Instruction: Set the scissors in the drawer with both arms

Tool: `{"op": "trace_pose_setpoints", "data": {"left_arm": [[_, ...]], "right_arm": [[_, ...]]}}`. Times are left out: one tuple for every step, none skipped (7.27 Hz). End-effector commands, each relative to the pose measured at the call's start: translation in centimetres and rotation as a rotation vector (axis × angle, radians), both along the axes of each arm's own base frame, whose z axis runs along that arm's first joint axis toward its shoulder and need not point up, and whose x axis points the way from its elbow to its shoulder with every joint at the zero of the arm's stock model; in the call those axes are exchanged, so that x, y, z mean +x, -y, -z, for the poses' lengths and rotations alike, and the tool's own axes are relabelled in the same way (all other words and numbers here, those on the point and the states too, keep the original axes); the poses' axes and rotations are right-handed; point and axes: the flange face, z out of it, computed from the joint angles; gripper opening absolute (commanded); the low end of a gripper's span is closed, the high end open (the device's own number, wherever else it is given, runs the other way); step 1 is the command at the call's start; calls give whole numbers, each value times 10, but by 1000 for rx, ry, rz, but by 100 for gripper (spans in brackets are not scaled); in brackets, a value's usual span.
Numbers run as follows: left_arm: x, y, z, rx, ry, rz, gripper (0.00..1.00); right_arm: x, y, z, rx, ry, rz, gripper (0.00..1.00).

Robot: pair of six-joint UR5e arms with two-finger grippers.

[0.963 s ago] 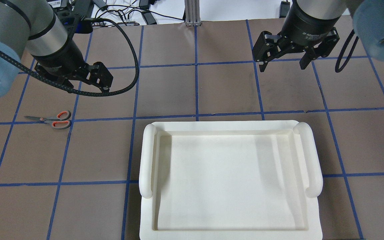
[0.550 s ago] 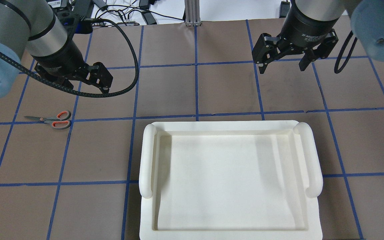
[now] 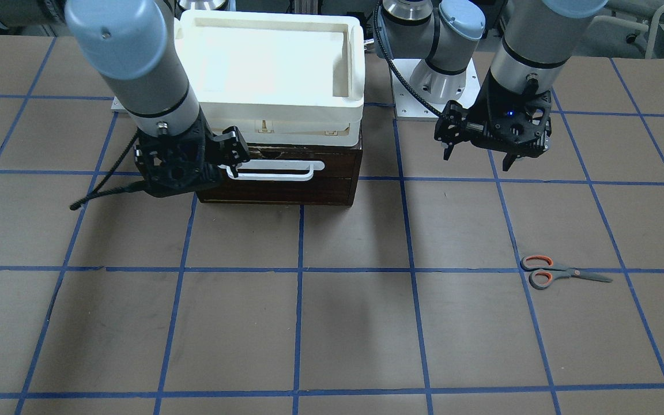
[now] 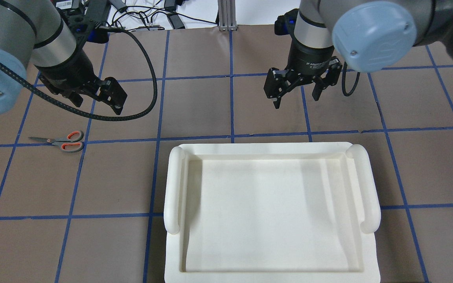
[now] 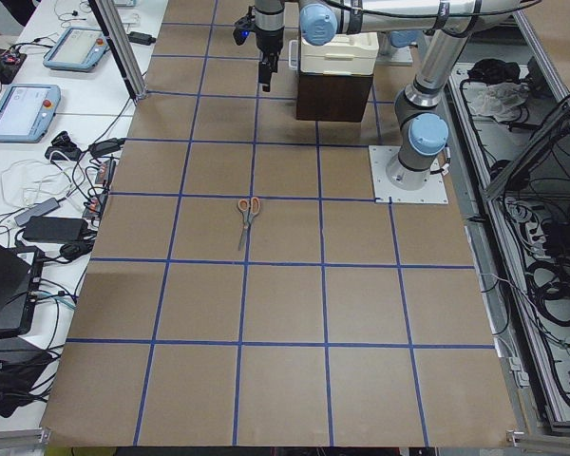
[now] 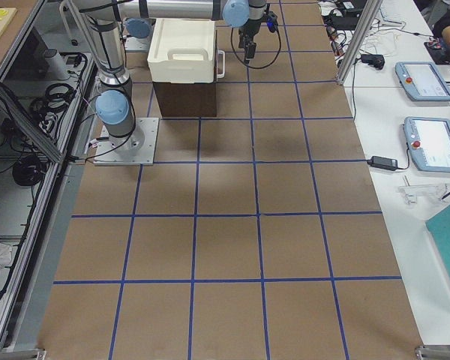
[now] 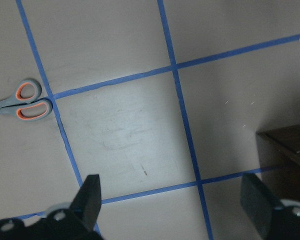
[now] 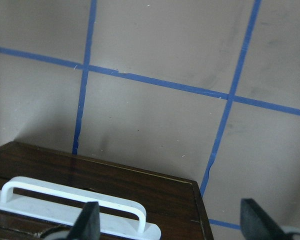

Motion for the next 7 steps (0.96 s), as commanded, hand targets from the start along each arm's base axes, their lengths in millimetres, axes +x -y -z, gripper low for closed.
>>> {"op": "trace_pose_setpoints", "data": {"left_arm": [[40,11,28,20,6,60,99],[55,19,41,15,9,105,100],[62,21,61,56,3,173,100],[78,23,70,76,-1,201,100],[111,26,78,95,-19,236,100],[142,30,90,116,-39,306,100],[156,40,99,84,-49,349,99]], "right_arm": [[21,7,23,35,52,-343,100],[32,17,34,45,159,-518,100],[36,25,33,17,205,-708,100],[41,27,46,32,252,-837,100],[60,24,65,63,277,-933,100],[68,22,80,105,291,-987,100],[67,18,86,146,308,-1028,100]]}}
